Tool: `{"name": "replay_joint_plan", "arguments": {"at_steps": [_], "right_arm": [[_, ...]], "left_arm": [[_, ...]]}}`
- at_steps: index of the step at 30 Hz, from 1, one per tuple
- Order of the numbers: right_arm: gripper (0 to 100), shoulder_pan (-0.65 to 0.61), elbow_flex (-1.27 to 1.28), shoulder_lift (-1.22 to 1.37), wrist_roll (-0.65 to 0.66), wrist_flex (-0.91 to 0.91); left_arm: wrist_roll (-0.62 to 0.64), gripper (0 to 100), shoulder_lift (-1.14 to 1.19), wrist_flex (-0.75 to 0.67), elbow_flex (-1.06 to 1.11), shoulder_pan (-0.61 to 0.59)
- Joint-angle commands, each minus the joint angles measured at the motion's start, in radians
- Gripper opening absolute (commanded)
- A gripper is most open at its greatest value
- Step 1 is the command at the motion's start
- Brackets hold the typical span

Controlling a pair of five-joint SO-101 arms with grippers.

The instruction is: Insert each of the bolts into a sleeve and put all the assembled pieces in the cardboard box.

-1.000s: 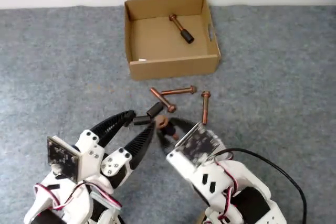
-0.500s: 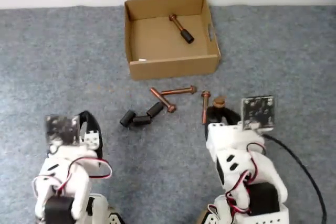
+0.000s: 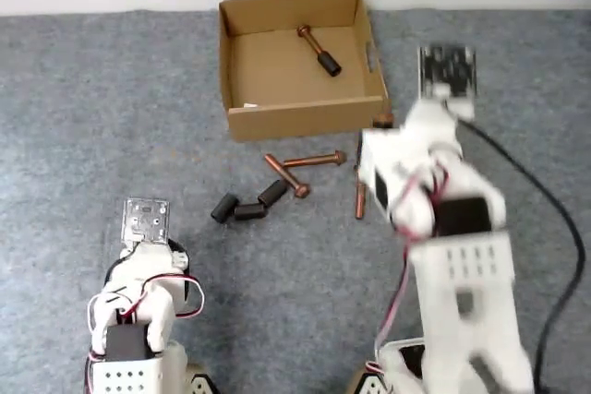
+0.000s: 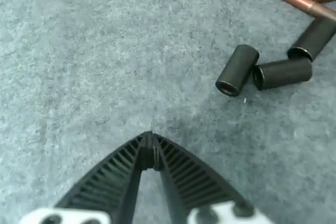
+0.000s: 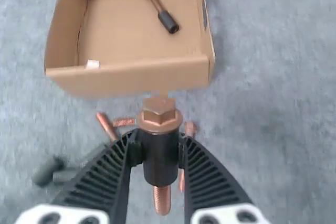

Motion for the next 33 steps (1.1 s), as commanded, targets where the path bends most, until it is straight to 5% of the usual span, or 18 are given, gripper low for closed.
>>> {"name": "replay_joint_plan", "arguments": {"at_steps": [1, 19, 25, 30, 33], "right_arm": [[0.9, 0.015, -0.270, 0.223, 0.023, -0.081], [0.9, 0.013, -0.948, 1.144, 0.405, -0.426], [2.4, 0.013, -1.073, 1.308, 0.505, -0.397], [20.4, 0.007, -1.146, 1.359, 0.503, -0.252], [20.0, 0.012, -1.149, 1.356, 0.503, -0.220]], "left_arm": [[-0.009, 0, -0.011, -0.040, -0.007, -0.003], [-0.009, 0, -0.005, -0.014, -0.007, -0.003], [-0.009, 0, -0.005, -0.014, -0.007, -0.003], [-0.009, 0, -0.005, -0.014, -0.007, -0.003], [-0.009, 0, -0.005, -0.014, -0.007, -0.003]]}}
